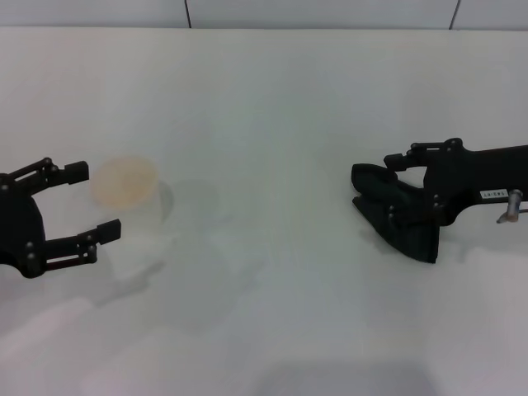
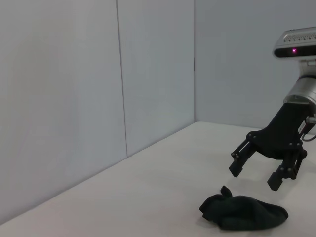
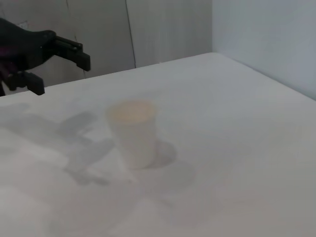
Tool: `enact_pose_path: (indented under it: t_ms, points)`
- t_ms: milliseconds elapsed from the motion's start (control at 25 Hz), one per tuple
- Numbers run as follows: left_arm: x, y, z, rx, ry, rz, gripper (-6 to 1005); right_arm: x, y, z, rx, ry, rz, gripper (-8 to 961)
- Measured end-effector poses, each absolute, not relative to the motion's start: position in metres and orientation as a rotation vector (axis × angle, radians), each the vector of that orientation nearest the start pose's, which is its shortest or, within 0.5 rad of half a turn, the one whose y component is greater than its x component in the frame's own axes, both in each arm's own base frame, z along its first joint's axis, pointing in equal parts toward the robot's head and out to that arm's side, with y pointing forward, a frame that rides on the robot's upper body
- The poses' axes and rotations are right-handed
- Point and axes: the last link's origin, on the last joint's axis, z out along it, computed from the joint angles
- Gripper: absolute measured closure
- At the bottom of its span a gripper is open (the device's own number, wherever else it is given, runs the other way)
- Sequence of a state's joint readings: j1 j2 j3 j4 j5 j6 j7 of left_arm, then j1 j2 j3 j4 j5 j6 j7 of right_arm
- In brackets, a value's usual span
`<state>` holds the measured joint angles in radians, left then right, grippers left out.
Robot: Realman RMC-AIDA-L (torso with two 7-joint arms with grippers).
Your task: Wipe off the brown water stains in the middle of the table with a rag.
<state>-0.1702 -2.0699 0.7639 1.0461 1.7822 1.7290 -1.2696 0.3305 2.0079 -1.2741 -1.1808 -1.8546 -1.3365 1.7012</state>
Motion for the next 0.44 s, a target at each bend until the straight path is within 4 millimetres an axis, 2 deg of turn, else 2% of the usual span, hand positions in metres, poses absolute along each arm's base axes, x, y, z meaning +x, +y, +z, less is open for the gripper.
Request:
enact_pose_path:
  t_ms: [440]
  points:
    - [-0.2977, 0.2547, 0.0696, -2.600, -0.392, -0.666, 120, 0.2236, 0.3290, 0.0157, -2.784, 0.433, 0.329, 138]
